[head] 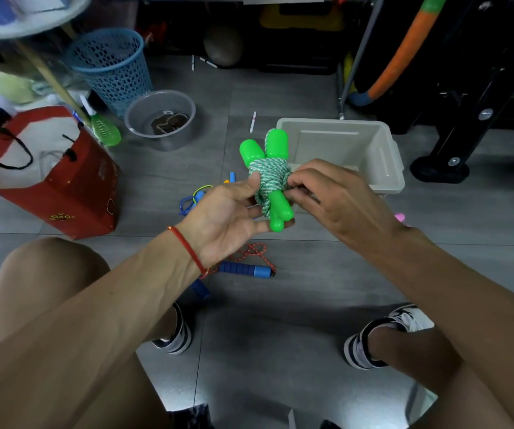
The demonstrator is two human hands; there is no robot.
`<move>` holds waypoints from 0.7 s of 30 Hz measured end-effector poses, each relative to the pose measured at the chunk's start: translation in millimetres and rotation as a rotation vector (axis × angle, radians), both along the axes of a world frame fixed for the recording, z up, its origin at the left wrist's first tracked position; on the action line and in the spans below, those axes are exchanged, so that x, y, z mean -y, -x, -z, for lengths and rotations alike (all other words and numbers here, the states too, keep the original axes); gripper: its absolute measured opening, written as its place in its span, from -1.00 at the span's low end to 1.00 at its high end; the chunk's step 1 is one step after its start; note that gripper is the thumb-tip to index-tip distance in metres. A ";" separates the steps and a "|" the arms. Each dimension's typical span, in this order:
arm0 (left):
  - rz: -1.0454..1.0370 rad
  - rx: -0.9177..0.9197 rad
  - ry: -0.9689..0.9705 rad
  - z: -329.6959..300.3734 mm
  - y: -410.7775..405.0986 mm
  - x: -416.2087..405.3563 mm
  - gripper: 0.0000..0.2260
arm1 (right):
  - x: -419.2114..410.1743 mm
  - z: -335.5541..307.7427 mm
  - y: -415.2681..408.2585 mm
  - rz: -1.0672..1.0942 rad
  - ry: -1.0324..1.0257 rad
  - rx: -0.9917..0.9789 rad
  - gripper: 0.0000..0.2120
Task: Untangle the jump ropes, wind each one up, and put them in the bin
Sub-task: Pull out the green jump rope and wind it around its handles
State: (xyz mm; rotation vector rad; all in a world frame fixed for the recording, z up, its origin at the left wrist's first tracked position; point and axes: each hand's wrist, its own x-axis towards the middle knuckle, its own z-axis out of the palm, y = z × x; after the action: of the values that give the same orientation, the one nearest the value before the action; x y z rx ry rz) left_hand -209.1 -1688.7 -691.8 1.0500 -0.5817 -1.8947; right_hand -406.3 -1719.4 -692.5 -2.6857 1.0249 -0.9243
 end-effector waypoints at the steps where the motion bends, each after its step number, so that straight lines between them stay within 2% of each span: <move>1: -0.006 0.005 0.005 0.7 0.5 -0.7 -0.59 | -0.7 0.6 -0.2 0.004 0.006 -0.004 -0.85; 7: 0.007 0.017 0.008 2.2 -1.4 -3.5 -0.59 | -1.1 -1.8 -2.8 0.008 -0.011 0.034 -0.89; 11: 0.002 0.020 -0.009 1.0 0.5 -2.9 -0.58 | 0.6 -4.3 -3.8 -0.008 0.043 0.017 -0.93; 16: 0.015 0.081 0.032 -4.6 2.3 -2.5 -0.54 | 3.6 -1.0 -6.0 0.015 0.167 -0.062 -0.90; 18: 0.001 0.126 0.071 -3.4 3.3 -4.3 -0.59 | 4.2 2.5 -9.7 0.015 0.186 -0.063 -0.88; 21: -0.040 0.132 0.066 -2.1 3.1 -4.7 -0.61 | 3.0 8.9 -14.5 0.023 0.058 0.007 -0.88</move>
State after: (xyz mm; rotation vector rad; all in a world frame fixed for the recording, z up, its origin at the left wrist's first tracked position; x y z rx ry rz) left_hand -212.2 -1684.1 -689.7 1.1415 -0.6893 -1.7694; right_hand -391.9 -1722.4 -701.4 -2.7208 1.0461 -0.9812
